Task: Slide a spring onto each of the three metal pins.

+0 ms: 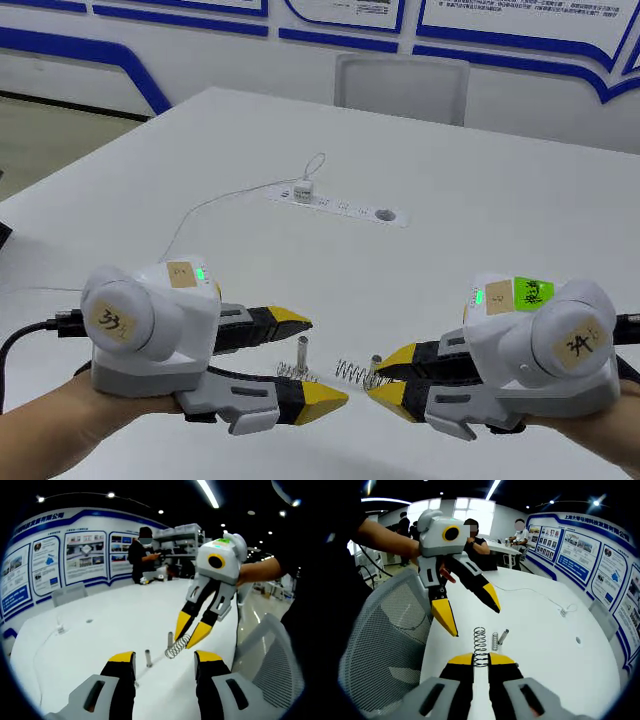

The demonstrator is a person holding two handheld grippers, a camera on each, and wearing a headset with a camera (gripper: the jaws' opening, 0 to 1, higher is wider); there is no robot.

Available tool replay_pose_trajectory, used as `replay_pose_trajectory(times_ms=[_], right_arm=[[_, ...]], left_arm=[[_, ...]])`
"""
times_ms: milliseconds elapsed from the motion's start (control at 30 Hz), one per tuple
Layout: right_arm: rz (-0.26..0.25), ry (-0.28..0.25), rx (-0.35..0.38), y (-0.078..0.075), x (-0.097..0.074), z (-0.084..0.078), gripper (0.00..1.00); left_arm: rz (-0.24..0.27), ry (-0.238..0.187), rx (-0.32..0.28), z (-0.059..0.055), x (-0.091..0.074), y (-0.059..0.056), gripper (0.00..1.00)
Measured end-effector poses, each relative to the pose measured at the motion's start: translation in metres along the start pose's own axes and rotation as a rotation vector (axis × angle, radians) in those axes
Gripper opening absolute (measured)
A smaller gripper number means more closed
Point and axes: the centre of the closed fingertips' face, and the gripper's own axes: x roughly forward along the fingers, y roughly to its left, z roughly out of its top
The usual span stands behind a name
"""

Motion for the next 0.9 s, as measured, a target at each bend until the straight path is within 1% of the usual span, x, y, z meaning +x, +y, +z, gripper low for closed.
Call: replay_pose_trajectory(times_ms=[133, 300, 467, 700, 800, 900], right_arm=[[0.003, -0.001, -0.024, 0.002, -0.002, 0.003, 0.11], [-0.002, 0.010, -0.057, 0.002, -0.003, 0.002, 0.11], [0.004, 0.006, -0.075, 0.004, -0.004, 0.003, 0.11], [0.016, 0.010, -0.103, 0.009, -0.003, 0.004, 0.11], [0.024, 0.011, -0.111, 0.011, -0.003, 0.004, 0.11], [0.026, 0.019, -0.124, 0.012, -0.003, 0.002, 0.11]], left_arm=[[-0.017, -0.001, 0.009, 0.001, 0.004, -0.003, 0.44], [-0.040, 0.018, 0.039, 0.000, 0.009, -0.008, 0.40], [-0.068, 0.034, 0.054, -0.001, 0.012, -0.014, 0.36], [-0.081, 0.043, 0.069, -0.002, 0.013, -0.017, 0.29], [-0.095, 0.049, 0.075, -0.003, 0.013, -0.020, 0.23], [-0.111, 0.051, 0.085, -0.003, 0.013, -0.024, 0.20]])
